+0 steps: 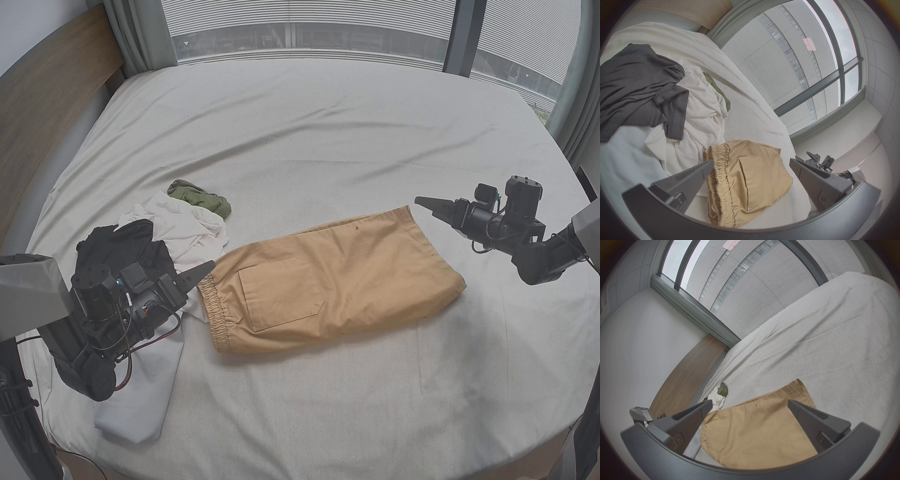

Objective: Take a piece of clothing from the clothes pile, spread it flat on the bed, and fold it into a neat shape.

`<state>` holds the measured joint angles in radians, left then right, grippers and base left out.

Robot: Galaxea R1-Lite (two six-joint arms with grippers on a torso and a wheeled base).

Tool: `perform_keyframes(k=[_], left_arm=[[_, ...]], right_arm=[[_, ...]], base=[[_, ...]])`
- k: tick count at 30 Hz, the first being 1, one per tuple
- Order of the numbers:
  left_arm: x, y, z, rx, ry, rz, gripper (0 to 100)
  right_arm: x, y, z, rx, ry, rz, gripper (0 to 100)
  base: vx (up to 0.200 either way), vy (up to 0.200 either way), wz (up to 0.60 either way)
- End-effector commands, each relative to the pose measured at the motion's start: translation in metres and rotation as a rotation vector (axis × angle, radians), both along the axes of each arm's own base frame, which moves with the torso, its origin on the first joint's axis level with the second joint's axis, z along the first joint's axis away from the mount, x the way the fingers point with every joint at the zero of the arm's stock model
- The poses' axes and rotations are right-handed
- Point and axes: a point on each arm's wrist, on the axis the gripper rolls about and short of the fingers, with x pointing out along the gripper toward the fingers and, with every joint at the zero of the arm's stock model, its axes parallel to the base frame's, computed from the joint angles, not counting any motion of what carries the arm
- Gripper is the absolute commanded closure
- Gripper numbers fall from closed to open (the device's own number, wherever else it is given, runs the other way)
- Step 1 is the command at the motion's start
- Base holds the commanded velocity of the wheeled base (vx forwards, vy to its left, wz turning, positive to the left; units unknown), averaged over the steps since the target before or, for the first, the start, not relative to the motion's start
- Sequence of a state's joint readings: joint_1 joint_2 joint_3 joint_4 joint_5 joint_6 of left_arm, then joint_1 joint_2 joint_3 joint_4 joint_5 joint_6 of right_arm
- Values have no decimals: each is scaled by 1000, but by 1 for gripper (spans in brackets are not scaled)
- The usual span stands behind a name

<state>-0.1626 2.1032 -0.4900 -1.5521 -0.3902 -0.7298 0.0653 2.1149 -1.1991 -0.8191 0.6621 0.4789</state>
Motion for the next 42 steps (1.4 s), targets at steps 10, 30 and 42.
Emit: perform_keyframes(k=[10,30,42], left_arm=[[-29,-22,2,12,33,-127,0],[-38,-32,0,83,2,-174,0],[-36,-31,0,83,1,-165,0]], right_arm=[[-70,-21,-16,-16,136,-60,0],[-113,-29,-57,-44,272,-76,0],[-99,-29,-96,-67,374,-93,0]], base=[[0,0,0],[0,0,0],[0,0,0]])
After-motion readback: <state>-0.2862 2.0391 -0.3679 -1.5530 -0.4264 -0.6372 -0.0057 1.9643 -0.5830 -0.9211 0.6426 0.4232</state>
